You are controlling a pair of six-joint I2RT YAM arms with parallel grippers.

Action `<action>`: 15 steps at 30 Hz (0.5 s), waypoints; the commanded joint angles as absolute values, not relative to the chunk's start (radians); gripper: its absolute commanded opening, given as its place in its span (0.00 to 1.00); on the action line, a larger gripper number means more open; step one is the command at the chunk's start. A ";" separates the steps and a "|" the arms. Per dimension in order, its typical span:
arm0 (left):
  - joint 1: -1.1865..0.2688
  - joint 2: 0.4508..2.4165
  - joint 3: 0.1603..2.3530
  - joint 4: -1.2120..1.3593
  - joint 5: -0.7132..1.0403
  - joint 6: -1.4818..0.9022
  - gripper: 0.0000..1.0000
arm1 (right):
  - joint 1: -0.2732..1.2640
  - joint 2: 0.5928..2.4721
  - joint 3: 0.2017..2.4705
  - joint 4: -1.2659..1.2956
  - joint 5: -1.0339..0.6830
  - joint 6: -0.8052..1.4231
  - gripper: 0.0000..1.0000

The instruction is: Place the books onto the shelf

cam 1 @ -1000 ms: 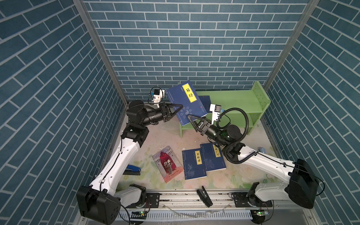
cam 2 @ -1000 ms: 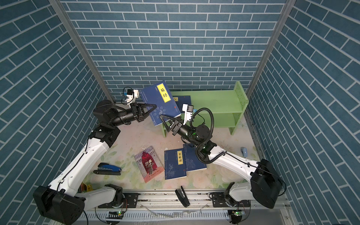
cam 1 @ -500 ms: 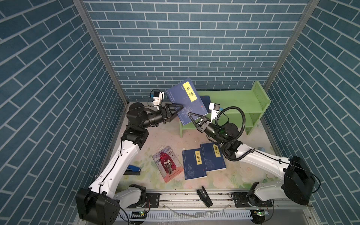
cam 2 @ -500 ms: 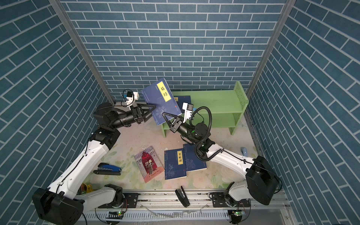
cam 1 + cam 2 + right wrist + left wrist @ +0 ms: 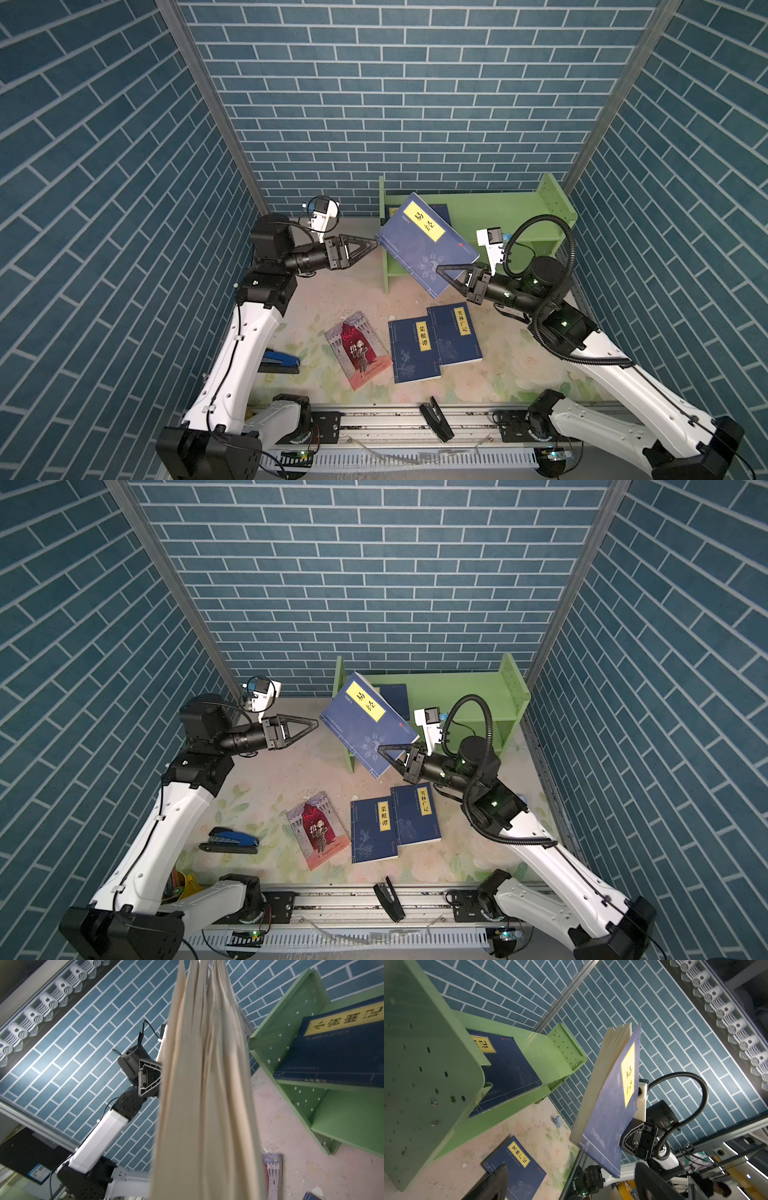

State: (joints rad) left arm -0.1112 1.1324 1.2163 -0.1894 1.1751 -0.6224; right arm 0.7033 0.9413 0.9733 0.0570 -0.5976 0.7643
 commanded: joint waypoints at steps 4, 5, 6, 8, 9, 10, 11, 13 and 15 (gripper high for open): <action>-0.104 1.147 1.240 -0.120 1.445 -0.612 0.96 | 0.696 0.881 1.033 -0.253 -0.797 0.598 0.00; -0.104 1.148 1.239 -0.117 1.469 -0.610 0.96 | 0.696 0.876 1.037 -0.259 -0.809 0.597 0.00; -0.104 1.147 1.240 -0.126 1.491 -0.597 0.96 | 0.696 0.870 1.045 -0.269 -0.822 0.595 0.00; -0.108 1.149 1.237 -0.160 1.520 -0.574 0.96 | 0.696 0.862 1.060 -0.283 -0.841 0.592 0.00; -0.113 1.150 1.235 -0.163 1.540 -0.574 0.96 | 0.696 0.859 1.067 -0.285 -0.851 0.589 0.00; -0.118 1.148 1.232 -0.165 1.559 -0.570 0.96 | 0.696 0.859 1.076 -0.288 -0.860 0.591 0.00; -0.120 1.146 1.229 -0.166 1.573 -0.563 0.96 | 0.696 0.859 1.085 -0.289 -0.867 0.592 0.00; -0.120 1.145 1.222 -0.165 1.587 -0.550 0.95 | 0.696 0.862 1.102 -0.289 -0.879 0.595 0.00; -0.120 1.152 1.217 -0.161 1.587 -0.549 0.95 | 0.696 0.865 1.117 -0.291 -0.888 0.600 0.00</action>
State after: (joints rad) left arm -0.1165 1.1450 1.2282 -0.1673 1.5181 -0.5781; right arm 0.6998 0.8841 1.0672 -0.3096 -0.8318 0.6460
